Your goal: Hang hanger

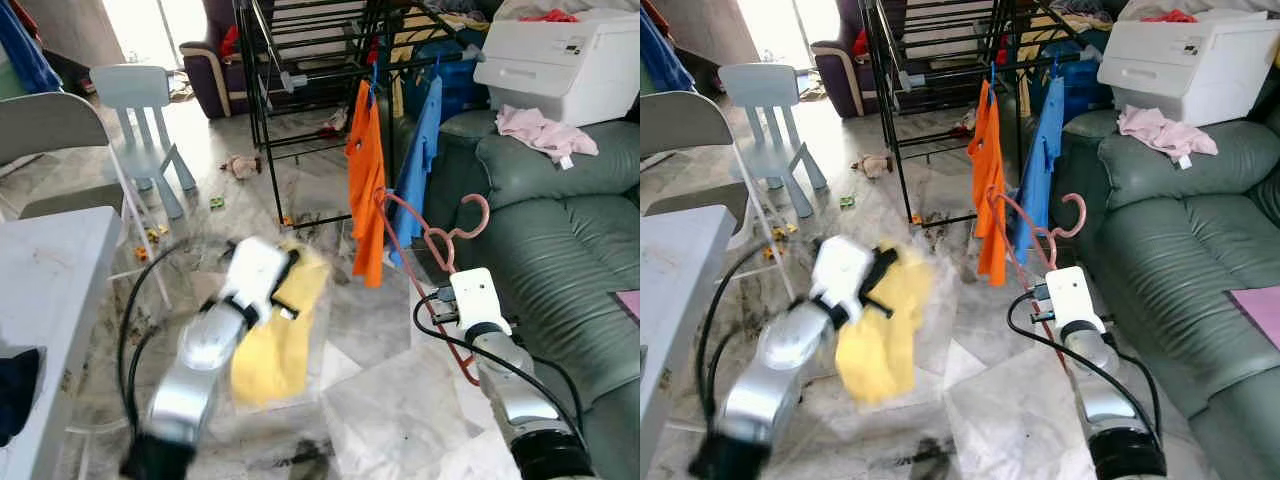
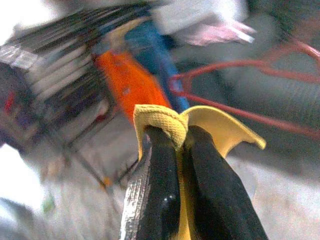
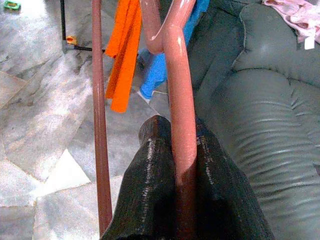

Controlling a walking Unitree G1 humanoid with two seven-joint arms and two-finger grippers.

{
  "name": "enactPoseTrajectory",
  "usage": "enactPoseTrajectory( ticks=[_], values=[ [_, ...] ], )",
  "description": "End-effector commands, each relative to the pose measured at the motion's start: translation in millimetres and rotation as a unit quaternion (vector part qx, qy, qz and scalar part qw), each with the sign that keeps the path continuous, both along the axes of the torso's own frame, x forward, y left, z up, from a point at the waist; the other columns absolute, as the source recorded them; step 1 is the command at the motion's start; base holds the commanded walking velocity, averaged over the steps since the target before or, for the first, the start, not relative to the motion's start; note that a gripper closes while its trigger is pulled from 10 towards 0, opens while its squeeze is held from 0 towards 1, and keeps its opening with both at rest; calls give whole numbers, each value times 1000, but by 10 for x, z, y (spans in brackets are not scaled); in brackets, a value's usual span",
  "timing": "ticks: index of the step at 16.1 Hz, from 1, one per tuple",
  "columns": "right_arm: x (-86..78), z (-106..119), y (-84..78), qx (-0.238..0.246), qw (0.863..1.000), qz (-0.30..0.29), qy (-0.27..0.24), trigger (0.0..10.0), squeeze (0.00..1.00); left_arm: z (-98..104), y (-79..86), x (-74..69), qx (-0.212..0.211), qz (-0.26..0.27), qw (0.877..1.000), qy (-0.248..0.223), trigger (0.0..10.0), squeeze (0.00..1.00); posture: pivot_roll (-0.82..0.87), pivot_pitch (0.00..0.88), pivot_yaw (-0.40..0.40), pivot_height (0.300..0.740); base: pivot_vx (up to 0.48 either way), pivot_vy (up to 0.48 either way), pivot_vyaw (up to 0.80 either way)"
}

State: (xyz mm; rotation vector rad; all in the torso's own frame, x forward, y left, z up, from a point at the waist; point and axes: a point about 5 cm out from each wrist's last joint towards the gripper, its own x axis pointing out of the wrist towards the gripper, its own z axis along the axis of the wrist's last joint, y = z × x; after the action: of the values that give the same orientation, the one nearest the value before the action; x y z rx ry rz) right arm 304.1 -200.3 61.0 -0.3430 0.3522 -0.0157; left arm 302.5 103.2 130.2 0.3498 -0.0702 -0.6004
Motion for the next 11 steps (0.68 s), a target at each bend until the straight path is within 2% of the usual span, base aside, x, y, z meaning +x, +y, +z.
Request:
enactPoseTrajectory(
  ticks=[1,3,5,7,9,11],
  values=[
    [65,64,-25,-11,1000,26,8,10000,0,25,-14,109,82,-50,995,-29,10000,0,-108,0,89,740,0,0,0],
    [88,121,-62,-20,998,56,15,10000,0,38,24,239,148,-73,985,-50,10000,0,-117,0,99,740,0,0,0],
    [114,235,-128,-46,993,109,22,10000,0,52,108,433,264,-74,957,-96,10000,0,-131,0,110,740,0,0,0],
    [135,335,-181,-63,987,144,26,10000,0,56,180,544,287,-61,952,-87,10000,0,-144,0,119,740,0,0,0],
    [171,564,-309,-80,976,202,29,10000,0,164,203,666,339,-60,930,-130,10000,0,-155,0,126,740,0,0,0],
    [163,735,-474,-89,964,248,41,10000,0,242,202,732,354,-63,920,-157,10000,0,-161,0,139,740,0,0,0]
  ],
)
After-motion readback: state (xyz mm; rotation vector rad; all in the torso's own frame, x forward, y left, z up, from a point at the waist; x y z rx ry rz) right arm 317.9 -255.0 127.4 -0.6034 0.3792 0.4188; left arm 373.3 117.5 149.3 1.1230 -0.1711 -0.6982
